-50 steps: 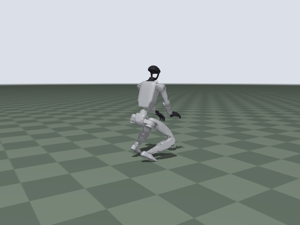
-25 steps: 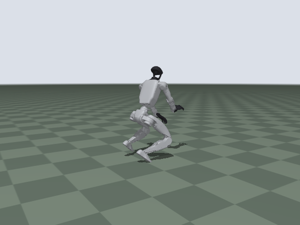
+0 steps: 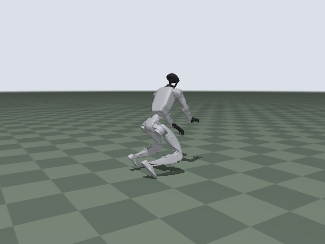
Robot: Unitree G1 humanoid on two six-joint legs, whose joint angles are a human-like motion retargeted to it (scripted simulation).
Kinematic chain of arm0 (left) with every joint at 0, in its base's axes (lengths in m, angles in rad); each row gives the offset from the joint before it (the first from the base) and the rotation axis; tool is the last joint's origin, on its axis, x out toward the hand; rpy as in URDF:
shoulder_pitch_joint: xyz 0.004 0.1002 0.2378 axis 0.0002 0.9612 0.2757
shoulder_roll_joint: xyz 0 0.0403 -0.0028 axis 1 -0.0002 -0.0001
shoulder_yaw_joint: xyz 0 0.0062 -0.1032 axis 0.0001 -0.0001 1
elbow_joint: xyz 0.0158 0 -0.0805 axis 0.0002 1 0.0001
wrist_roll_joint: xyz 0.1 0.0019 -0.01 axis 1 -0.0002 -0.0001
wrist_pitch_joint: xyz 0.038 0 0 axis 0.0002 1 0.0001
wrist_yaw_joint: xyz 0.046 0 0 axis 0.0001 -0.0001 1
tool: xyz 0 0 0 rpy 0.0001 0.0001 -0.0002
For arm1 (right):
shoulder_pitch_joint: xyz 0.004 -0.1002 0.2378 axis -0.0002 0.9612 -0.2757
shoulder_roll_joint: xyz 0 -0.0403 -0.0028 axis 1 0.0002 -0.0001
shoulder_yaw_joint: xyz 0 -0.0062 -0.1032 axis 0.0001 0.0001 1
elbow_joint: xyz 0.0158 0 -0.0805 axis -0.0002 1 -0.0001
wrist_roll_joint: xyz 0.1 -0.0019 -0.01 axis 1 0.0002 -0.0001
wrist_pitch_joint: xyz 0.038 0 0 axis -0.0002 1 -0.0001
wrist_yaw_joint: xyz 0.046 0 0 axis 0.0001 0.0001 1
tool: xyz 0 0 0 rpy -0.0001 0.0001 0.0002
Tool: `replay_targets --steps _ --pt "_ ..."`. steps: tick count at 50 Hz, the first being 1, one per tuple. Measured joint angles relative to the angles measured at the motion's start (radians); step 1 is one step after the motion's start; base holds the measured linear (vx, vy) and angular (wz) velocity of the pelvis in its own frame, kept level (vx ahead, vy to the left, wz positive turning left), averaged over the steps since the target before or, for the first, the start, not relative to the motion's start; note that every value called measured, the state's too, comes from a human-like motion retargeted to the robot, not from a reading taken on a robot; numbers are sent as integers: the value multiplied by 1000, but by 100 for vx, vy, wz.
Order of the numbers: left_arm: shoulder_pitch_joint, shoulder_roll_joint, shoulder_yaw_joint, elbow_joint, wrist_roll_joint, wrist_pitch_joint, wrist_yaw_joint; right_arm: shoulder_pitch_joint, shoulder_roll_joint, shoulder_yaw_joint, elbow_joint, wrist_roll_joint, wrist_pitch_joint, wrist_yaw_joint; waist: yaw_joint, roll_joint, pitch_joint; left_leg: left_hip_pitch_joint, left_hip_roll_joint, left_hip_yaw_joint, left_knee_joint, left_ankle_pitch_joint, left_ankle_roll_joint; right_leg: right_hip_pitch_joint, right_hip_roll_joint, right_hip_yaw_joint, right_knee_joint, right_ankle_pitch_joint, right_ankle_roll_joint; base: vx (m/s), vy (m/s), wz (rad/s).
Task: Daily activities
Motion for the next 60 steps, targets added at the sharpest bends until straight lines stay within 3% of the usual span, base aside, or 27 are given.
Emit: replay_targets --steps 9,26,34,40,60 --pt "-105 41 59 -21 -27 2 9 17 37 46 32 -70 8 -18 -8 69 4 82 13 24 -71 -5 7 7 -31 10 57 63 -52 16 9 -35" --pt "-234 62 128 9 -71 -5 45 34 86 76 56 -123 2 -87 -11 171 21 180 36 27 -157 40 -18 -68 68 -26 107 90 -40 9 3 -25" --pt "-232 64 117 6 -48 -5 65 44 80 75 35 -129 -3 -108 -11 176 25 185 46 17 -149 124 -50 -71 98 -41 80 92 -44 1 0 -2" --pt "-224 67 103 3 -25 -4 81 49 58 72 17 -128 -7 -116 -15 170 25 153 71 15 -114 173 -32 -67 93 -44 56 89 -61 0 0 0" --pt "-188 53 44 62 53 32 121 -23 -17 87 -21 -122 -17 -77 -21 124 7 50 63 91 -9 137 -9 -75 103 -38 33 90 -100 0 0 0"
